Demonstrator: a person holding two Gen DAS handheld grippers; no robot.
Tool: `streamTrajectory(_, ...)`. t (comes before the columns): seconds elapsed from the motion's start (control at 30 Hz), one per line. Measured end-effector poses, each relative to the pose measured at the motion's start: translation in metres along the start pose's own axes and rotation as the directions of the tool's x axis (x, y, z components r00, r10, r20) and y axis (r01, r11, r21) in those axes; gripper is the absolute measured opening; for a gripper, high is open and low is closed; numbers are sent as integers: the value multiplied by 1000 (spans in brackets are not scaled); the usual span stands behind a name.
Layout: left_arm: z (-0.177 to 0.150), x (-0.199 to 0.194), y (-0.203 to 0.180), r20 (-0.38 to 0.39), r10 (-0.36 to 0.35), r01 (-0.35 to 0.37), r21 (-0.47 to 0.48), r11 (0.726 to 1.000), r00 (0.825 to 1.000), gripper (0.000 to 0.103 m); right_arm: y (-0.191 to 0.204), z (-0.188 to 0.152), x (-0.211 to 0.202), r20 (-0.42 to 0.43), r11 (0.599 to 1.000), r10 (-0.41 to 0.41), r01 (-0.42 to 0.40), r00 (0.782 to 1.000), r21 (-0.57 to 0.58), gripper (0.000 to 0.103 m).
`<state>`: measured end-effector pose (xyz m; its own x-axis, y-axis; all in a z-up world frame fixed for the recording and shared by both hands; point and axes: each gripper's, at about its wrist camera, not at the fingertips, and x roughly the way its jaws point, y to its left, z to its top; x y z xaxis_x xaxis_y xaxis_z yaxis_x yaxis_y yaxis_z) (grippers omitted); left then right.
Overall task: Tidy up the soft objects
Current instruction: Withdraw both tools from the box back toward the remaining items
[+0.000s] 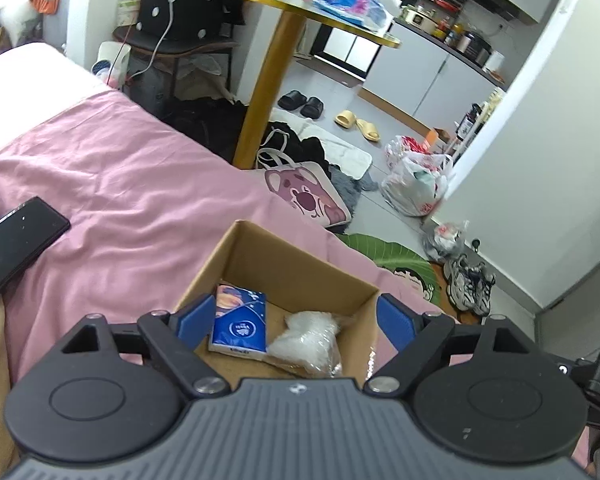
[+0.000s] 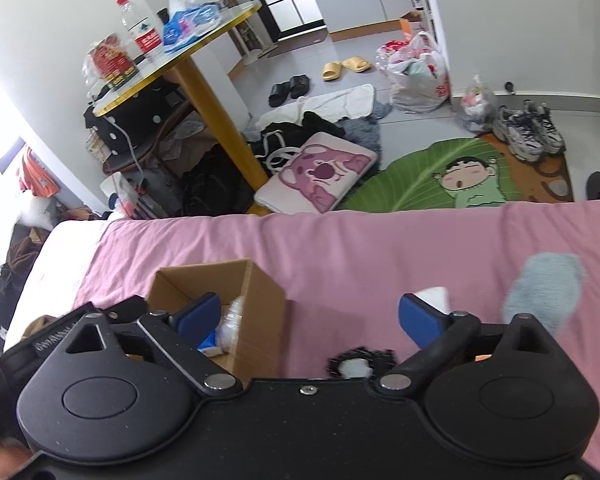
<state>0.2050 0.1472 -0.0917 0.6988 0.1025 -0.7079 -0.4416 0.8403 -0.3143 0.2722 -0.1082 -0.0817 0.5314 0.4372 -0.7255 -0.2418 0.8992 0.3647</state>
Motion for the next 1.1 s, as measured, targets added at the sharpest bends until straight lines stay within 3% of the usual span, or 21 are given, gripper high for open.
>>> streamTrajectory(0.17,-4,-12,-17,11,-5,4,40,999,1000,87,-17,-2,-15,2,1000,-16,16,1000,-27,103)
streamTrajectory(0.43,-11,-30,-43,-2,-48,48,98,994,999,87,-35,-9,-37,-5,998,-11,10,1000,-67,103)
streamTrajectory(0.53,-17,-36,-54,-27,-62,65,114,991,998,94,-42,-12,-44,-2,997,0,0,1000,-74,103)
streamTrajectory(0.77,-38,-50,-85,-11,-37,39,205,978,999,102,-61,-21,-56,-1,997,9,-10,1000,-75,103)
streamTrajectory(1.0,-61,-56,-110,-11,9,-5,257,966,1000,102,-80,-31,-59,-24,997,19,-21,1000,-74,103)
streamTrajectory(1.1,-70,-56,-114,-29,11,-4,238,971,1000,102,-89,-33,-60,-22,998,15,-16,1000,-59,103)
